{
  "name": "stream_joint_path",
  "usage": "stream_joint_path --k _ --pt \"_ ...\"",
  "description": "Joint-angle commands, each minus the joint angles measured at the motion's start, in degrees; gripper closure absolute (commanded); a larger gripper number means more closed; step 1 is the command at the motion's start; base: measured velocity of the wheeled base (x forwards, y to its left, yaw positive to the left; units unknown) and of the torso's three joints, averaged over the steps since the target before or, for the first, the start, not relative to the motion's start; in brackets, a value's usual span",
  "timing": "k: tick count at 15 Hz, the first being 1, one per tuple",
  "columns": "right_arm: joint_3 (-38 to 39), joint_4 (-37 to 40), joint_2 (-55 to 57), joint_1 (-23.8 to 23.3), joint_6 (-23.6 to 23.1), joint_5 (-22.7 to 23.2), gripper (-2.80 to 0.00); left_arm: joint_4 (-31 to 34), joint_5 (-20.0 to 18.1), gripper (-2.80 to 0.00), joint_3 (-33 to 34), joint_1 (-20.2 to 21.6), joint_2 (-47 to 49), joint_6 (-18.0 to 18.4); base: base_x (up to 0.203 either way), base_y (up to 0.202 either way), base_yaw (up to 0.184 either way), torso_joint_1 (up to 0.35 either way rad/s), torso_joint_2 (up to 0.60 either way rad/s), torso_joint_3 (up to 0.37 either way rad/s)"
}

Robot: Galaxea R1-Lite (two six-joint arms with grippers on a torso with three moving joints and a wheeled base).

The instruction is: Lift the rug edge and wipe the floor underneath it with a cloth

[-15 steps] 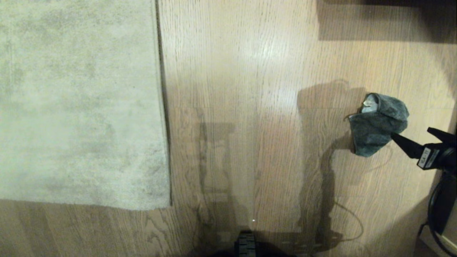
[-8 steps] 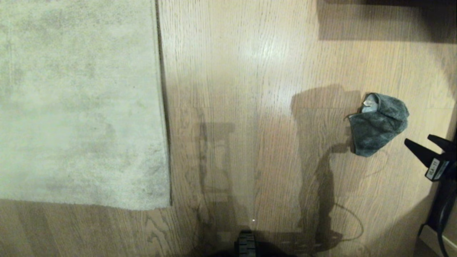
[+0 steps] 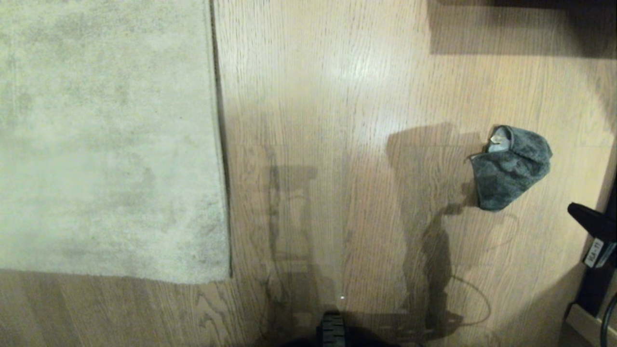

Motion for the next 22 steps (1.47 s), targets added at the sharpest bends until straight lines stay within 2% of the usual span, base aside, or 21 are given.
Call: stream_joint_path --k 1,3,5,7,11,12,13,14,15,16,20,22 --pt "4.96 -0.15 -4.12 0.02 -0.05 0.09 0.0 -0.01 -0.02 0.0 0.0 0.0 0.06 0.0 0.0 0.0 0.0 0.0 0.0 0.0" --pt "6.34 2.74 -8.2 0.0 -0.02 -0.05 0.0 -0.01 -0.02 0.0 0.0 0.0 0.06 0.0 0.0 0.0 0.0 0.0 0.0 0.0" --pt "6.34 9.45 -14.93 0.01 -0.03 -0.1 0.0 -0.01 -0.02 0.0 0.0 0.0 0.06 0.0 0.0 0.0 0.0 0.0 0.0 0.0" --pt "6.34 20.3 -25.11 0.03 -0.27 -0.09 0.0 -0.01 -0.02 0.0 0.0 0.0 0.06 0.0 0.0 0.0 0.0 0.0 0.0 0.0" --pt "5.67 47.23 -51.32 0.1 -1.09 -0.64 0.0 -0.01 -0.02 0.0 0.0 0.0 0.06 0.0 0.0 0.0 0.0 0.0 0.0 0.0" --pt "5.36 51.94 -55.07 0.12 -1.24 -2.48 0.0 -0.01 -0.02 0.0 0.0 0.0 0.06 0.0 0.0 0.0 0.0 0.0 0.0 0.0" --pt "5.58 56.44 -57.39 0.15 -1.38 -8.03 0.0 -0.01 -0.02 0.0 0.0 0.0 0.06 0.0 0.0 0.0 0.0 0.0 0.0 0.0" --pt "5.91 59.43 -57.79 0.17 -1.3 -14.67 0.0 -0.01 -0.02 0.0 0.0 0.0 0.06 0.0 0.0 0.0 0.0 0.0 0.0 0.0" --pt "6.11 61.14 -57.46 0.18 -1.27 -16.76 0.0 -0.01 -0.02 0.0 0.0 0.0 0.06 0.0 0.0 0.0 0.0 0.0 0.0 0.0" --pt "6.29 63.29 -57.16 0.19 -1.14 -14.89 0.0 -0.01 -0.02 0.0 0.0 0.0 0.06 0.0 0.0 0.0 0.0 0.0 0.0 0.0" --pt "6.34 64.15 -57.0 0.2 -0.28 -14.57 0.0 -0.01 -0.02 0.0 0.0 0.0 0.06 0.0 0.0 0.0 0.0 0.0 0.0 0.0" --pt "6.34 64.88 -57.01 0.2 2.39 -14.65 0.0 -0.01 -0.02 0.0 0.0 0.0 0.06 0.0 0.0 0.0 0.0 0.0 0.0 0.0"
